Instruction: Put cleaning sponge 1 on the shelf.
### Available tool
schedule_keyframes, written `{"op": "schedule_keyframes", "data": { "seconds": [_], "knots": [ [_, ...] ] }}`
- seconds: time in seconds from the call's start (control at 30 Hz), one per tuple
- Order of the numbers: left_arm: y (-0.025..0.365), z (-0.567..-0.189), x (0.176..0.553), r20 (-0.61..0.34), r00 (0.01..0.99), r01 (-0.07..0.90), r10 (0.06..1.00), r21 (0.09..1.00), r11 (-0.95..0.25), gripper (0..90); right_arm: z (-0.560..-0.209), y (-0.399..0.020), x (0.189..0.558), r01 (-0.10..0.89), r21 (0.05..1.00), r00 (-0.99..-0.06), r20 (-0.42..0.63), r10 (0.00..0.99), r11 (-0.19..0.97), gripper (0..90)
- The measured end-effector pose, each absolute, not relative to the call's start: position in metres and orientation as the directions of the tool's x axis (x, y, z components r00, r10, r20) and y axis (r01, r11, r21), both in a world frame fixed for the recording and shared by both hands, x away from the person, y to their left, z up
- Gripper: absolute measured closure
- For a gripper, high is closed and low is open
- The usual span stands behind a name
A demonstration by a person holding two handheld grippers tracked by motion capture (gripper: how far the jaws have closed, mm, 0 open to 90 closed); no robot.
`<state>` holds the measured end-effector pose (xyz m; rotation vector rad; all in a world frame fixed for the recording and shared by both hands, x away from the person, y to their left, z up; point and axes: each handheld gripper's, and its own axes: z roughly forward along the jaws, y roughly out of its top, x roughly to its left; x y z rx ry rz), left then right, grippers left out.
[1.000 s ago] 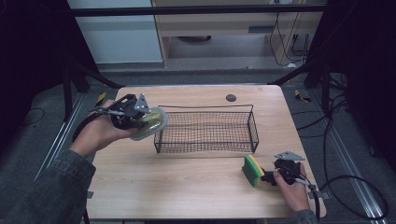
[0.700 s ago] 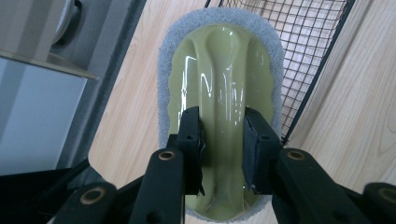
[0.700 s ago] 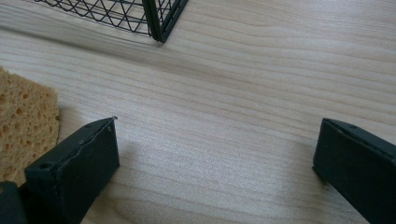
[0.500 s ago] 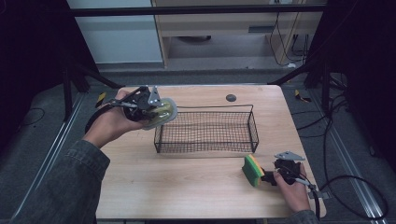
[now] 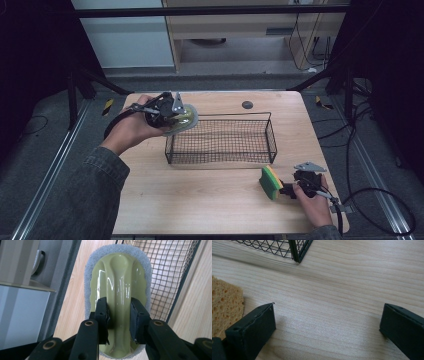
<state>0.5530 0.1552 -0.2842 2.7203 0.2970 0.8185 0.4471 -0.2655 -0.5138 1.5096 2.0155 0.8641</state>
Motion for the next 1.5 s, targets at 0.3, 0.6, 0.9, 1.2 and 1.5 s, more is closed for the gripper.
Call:
{"op": "schedule_keyframes", "data": {
  "seconds": [0.3, 0.6, 0.9, 1.2, 1.5],
  "knots": [
    [0.151, -0.282, 0.558, 0.512, 0.817, 0.101, 0.267, 0.329, -0.939, 71.0, -0.514, -0.266, 0.447, 0.662, 0.723, -0.281, -0.002, 0.960, 0.195, 0.5],
    [0.141, -0.285, 0.562, 0.519, 0.820, 0.073, 0.240, 0.321, -0.944, 70.9, -0.514, -0.266, 0.447, 0.661, 0.724, -0.282, -0.004, 0.959, 0.198, 0.4],
    [0.131, -0.293, 0.566, 0.514, 0.828, 0.067, 0.223, 0.305, -0.950, 70.9, -0.514, -0.266, 0.447, 0.661, 0.724, -0.283, -0.003, 0.959, 0.197, 0.4],
    [0.122, -0.304, 0.574, 0.511, 0.835, 0.059, 0.207, 0.290, -0.955, 71.0, -0.514, -0.266, 0.447, 0.661, 0.724, -0.283, -0.003, 0.959, 0.197, 0.4],
    [0.118, -0.308, 0.576, 0.506, 0.839, 0.053, 0.200, 0.290, -0.956, 71.0, -0.514, -0.266, 0.447, 0.661, 0.724, -0.283, -0.003, 0.959, 0.197, 0.5]
  ]
}}
